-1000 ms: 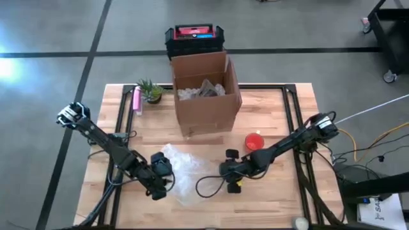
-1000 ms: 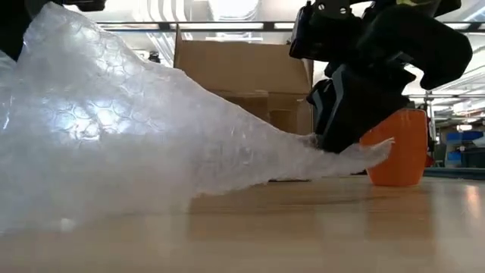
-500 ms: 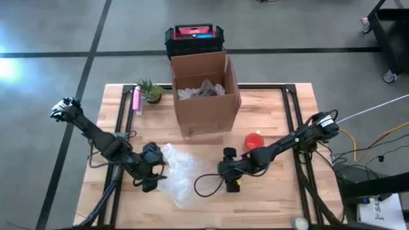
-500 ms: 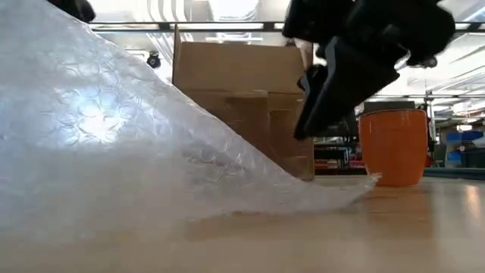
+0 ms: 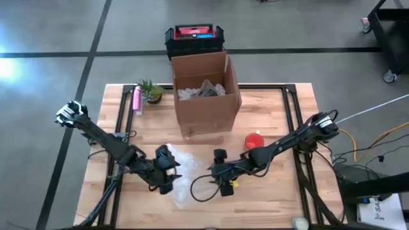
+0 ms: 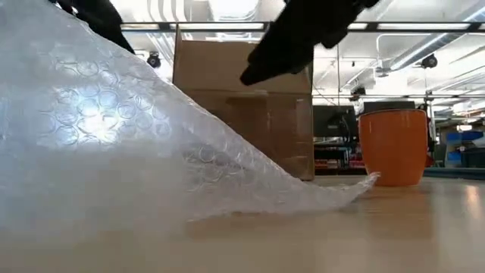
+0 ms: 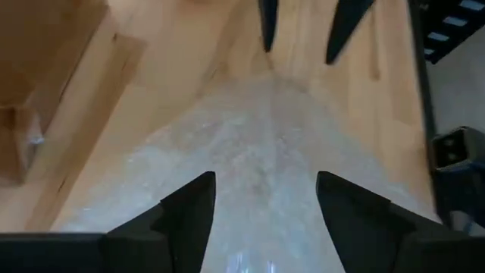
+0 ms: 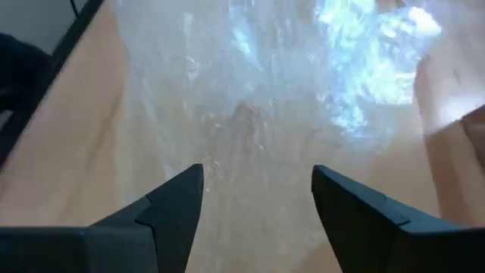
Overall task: Wrap mug
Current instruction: Prepare the transparent bubble wrap
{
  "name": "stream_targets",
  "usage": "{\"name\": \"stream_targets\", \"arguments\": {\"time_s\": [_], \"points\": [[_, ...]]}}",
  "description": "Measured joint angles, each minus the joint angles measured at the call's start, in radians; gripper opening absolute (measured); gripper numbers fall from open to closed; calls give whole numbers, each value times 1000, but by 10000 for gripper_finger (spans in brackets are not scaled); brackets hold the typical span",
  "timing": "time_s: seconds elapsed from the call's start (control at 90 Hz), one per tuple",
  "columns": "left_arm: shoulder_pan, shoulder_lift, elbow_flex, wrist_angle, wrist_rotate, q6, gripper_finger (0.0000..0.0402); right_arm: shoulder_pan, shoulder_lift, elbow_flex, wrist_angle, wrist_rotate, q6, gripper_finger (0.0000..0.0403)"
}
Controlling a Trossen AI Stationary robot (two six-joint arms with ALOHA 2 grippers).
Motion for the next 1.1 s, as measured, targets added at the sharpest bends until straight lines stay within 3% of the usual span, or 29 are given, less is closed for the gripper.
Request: {"name": "stream_targets", "arguments": {"time_s": [0.344,0.511,0.644,0.822,1.1], "points": [[58,242,0,92,129,22,150,5,103,1,16,-29,65,204],[71,267,1,104,211,22,77,7,106,1,16,-28,75,199],[68,224,1,111,219,22,9,7,106,1,15,-26,76,201],[39,99,1,108,189,37,6,7,106,1,-12,-26,83,198],[-81,-110,2,48,36,106,1,7,106,-1,-89,-25,100,189]]}}
